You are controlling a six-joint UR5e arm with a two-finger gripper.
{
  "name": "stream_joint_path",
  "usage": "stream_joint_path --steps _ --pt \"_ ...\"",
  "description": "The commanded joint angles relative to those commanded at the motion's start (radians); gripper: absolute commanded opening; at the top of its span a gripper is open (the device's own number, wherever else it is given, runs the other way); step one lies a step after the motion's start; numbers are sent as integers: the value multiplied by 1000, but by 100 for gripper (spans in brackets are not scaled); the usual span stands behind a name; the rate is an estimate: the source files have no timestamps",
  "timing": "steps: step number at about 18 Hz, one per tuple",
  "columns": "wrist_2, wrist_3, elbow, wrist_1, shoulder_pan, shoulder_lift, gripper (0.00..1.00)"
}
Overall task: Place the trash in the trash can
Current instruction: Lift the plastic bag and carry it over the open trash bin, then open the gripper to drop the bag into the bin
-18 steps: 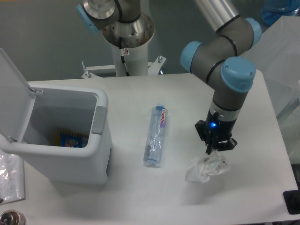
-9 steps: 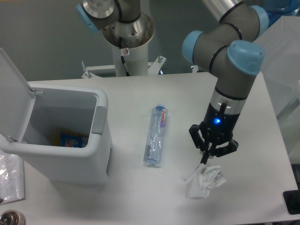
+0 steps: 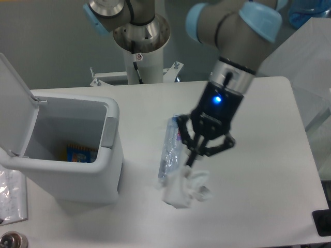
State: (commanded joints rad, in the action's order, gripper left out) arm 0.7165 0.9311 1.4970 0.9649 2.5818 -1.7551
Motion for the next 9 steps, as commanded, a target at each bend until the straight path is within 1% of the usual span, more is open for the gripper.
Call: stream_joint_path --steps 3,4,6,9 --pt "-35 12 89 -3 -17 107 0" --pt "-40 9 112 -3 -18 132 0" --pt "-64 8 141 -2 -32 158 0" --pt "-80 2 157 -2 -84 158 0"
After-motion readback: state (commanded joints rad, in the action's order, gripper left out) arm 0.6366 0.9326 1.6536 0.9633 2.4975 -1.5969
